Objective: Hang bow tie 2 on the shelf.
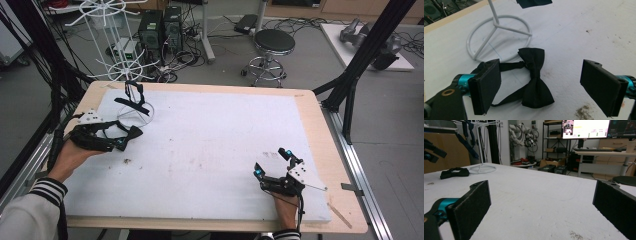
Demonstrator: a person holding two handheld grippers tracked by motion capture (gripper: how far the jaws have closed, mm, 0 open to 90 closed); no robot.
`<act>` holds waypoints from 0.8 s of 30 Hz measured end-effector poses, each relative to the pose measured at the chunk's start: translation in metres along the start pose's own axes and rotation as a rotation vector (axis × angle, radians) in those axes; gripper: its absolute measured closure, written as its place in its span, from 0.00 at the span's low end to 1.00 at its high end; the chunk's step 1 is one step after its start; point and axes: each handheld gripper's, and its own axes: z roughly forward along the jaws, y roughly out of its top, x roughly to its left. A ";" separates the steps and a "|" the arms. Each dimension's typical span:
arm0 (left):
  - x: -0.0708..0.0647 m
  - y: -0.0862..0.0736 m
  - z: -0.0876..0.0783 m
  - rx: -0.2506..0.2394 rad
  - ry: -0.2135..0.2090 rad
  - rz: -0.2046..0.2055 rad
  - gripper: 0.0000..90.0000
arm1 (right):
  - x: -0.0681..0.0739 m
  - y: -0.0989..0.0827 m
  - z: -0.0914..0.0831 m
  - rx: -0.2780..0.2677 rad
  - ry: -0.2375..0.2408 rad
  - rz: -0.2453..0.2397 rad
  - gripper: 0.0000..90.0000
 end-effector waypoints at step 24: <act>0.004 0.012 0.039 0.293 -0.015 0.089 0.29 | -0.001 0.000 0.000 -0.007 0.002 -0.003 0.01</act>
